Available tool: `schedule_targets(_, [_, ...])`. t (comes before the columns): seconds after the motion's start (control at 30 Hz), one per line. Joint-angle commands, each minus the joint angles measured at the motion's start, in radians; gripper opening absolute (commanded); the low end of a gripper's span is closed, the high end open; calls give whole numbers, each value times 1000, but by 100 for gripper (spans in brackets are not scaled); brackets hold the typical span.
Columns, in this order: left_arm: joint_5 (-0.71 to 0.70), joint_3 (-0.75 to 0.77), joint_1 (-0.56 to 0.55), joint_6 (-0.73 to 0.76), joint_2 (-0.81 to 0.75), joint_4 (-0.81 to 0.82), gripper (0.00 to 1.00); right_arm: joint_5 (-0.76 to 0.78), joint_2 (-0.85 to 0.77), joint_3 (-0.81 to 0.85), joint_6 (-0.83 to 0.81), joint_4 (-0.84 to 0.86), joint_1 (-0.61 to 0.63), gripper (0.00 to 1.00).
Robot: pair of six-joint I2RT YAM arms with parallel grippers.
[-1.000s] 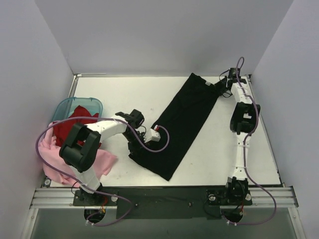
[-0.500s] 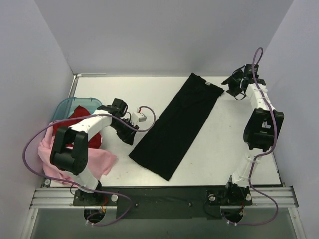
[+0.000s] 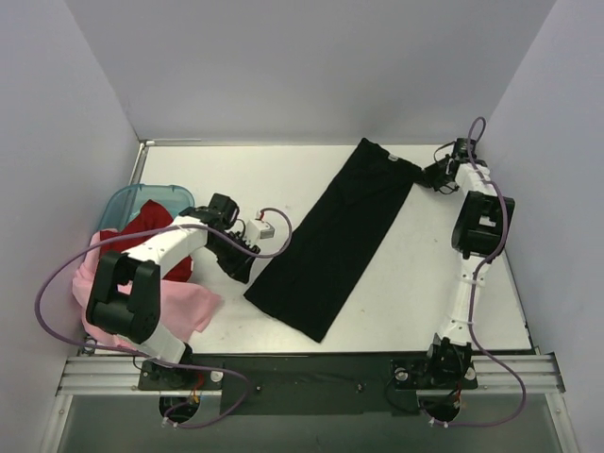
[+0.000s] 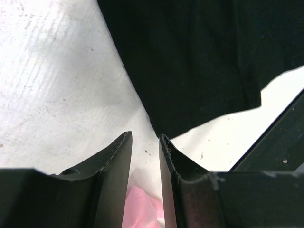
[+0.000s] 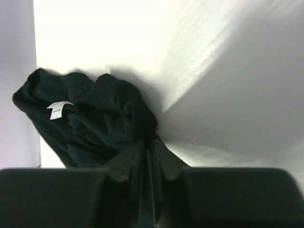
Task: Fold and stack the t-shirts
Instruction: Rotate the tshirt 90 degrees, then grab the bottom of the folded rectangular tshirt with both arms
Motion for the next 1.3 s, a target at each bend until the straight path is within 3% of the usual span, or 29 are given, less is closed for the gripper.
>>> schedule_targets(0.0, [79,-9,6,121,-66,-103,40,-19,109,113,116,67,11,0])
schedule_targets(0.2, [146,-69,5,307,-79,-134,42,-54,316,475,214,203,56,0])
schedule_targets(0.27, [168,-68,5,359,-88,-155,43,-34,309,458,228,271,60,14])
schedule_targets(0.37, [195,-81,5,451,-135,-159,44,-30,194,350,160,270,56,52])
schedule_targets(0.5, [267,-132,-8,673,-241,-122,53,28,-28,158,0,97,42,69])
schedule_targets(0.6, [261,-163,-82,794,-274,-53,64,143,-203,-44,-75,-43,36,71])
schedule_targets(0.7, [203,-190,-182,862,-261,73,64,264,-467,-294,-158,-130,59,71])
schedule_targets(0.83, [226,-256,-244,885,-252,305,69,230,-793,-760,-216,-157,140,69])
schedule_targets(0.97, [232,-321,-284,1054,-243,338,76,239,-1006,-1023,-267,-310,320,67])
schedule_targets(1.03, [183,-360,-320,1078,-241,379,76,257,-1115,-1138,-238,-367,414,66])
schedule_targets(1.17, [79,-442,-412,963,-252,603,73,282,-1331,-1356,-68,-378,589,61])
schedule_targets(1.27, [67,-442,-448,925,-237,628,66,282,-1416,-1447,49,-318,724,57])
